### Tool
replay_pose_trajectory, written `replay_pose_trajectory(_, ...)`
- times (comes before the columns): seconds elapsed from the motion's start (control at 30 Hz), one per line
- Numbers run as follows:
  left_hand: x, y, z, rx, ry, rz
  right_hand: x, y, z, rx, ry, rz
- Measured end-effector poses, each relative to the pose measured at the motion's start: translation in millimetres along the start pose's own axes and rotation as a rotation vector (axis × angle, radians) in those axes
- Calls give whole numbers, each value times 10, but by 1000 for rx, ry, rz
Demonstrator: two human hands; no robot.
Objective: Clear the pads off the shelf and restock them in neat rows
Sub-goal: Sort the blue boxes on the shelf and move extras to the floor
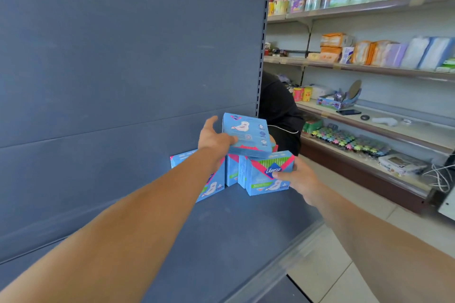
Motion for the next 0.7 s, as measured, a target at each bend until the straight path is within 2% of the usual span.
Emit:
replay_pose_trajectory(0.13, -119, -202, 13, 38, -55, -57, -167, -237, -117, 45, 41, 9)
replay_pose_trajectory(0.27, -333, -443, 101, 69, -148, -63, -290, -655, -554, 38, 107, -23)
replay_pose_trajectory(0.43, -517, -931, 184, 93, -154, -79, -297, -1081, -1098, 26, 79, -84)
replay_pose_trajectory(0.7, -271, -2023, 111, 120, -90, -318, 89, -1664, -1789, 33, 80, -109)
Point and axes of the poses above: each hand's wrist, its own y-axis towards the middle knuckle, its own x-axis out of the palm, z = x × y, the point moved 8 cm from there along y, towards the middle knuckle, and after that the axes turned 14 degrees about -x, right-handed, at the moved point
